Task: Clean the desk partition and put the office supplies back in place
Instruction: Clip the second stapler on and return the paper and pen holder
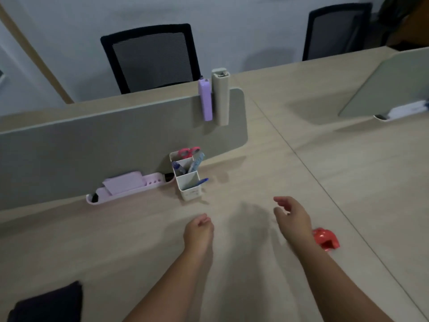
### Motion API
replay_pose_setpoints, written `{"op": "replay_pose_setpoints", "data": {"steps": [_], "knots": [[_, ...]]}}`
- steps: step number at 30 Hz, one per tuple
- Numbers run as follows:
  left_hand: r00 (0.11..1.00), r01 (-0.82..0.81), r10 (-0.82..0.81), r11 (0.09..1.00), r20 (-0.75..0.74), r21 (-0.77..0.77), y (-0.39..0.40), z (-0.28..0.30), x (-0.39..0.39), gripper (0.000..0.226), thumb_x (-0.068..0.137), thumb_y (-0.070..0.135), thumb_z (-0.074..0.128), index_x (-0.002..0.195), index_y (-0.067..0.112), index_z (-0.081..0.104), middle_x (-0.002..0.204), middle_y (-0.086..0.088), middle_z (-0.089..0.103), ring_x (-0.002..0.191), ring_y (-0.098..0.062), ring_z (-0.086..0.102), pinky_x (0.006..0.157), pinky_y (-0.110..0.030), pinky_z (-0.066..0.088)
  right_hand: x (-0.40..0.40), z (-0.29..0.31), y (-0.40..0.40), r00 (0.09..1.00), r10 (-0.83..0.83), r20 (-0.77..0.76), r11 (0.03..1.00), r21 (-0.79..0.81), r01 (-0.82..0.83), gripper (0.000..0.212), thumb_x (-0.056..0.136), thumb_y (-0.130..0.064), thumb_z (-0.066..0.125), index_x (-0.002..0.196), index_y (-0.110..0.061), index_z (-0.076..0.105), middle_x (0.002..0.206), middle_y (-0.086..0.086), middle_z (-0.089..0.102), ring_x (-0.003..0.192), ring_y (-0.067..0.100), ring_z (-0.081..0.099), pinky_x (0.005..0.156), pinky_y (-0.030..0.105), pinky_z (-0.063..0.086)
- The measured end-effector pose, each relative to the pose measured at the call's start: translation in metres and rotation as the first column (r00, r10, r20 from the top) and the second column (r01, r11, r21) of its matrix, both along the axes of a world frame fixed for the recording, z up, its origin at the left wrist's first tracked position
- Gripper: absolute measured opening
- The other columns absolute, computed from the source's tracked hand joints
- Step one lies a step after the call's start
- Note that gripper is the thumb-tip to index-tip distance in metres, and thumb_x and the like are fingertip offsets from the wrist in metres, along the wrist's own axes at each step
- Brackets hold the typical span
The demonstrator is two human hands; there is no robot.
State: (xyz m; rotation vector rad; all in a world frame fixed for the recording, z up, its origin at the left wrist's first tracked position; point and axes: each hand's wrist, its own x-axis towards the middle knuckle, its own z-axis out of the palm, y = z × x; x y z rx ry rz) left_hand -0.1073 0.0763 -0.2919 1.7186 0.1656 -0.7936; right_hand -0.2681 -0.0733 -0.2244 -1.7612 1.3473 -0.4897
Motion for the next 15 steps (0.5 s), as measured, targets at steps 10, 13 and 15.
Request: {"op": "replay_pose_setpoints", "data": {"steps": [10, 13, 15], "knots": [[0.839, 0.530, -0.531, 0.847, 0.116, 0.042, -0.063, 0.023, -0.171, 0.024, 0.078, 0.009, 0.070, 0.101, 0.015, 0.072, 0.085, 0.002, 0.072, 0.079, -0.013, 0.068, 0.078, -0.018, 0.054, -0.130, -0.025, -0.035, 0.973, -0.169, -0.154, 0.971, 0.143, 0.191, 0.031, 0.090, -0.021, 0.053, 0.118, -0.017, 0.063, 0.119, 0.013, 0.064, 0.112, 0.029, 0.056, 0.093, 0.033, 0.040], [0.812, 0.547, -0.546, 0.835, 0.206, 0.059, -0.071, 0.029, -0.183, 0.028, 0.075, 0.009, 0.077, 0.102, 0.017, 0.073, 0.080, 0.009, 0.066, 0.073, -0.008, 0.065, 0.072, -0.011, 0.052, -0.133, -0.027, -0.020, 0.984, -0.109, -0.142, 0.981, 0.142, 0.129, 0.035, 0.082, -0.013, 0.059, 0.117, -0.019, 0.063, 0.112, 0.010, 0.067, 0.103, 0.026, 0.061, 0.086, 0.030, 0.044], [0.781, 0.560, -0.569, 0.820, 0.257, 0.115, -0.070, 0.030, -0.176, 0.028, 0.074, 0.007, 0.077, 0.100, 0.018, 0.074, 0.081, 0.006, 0.067, 0.078, -0.014, 0.067, 0.079, -0.023, 0.055, -0.128, -0.028, -0.010, 0.989, -0.064, -0.135, 0.987, 0.140, 0.083, 0.040, 0.078, -0.008, 0.062, 0.117, -0.020, 0.063, 0.109, 0.008, 0.066, 0.099, 0.024, 0.062, 0.086, 0.030, 0.047]]}}
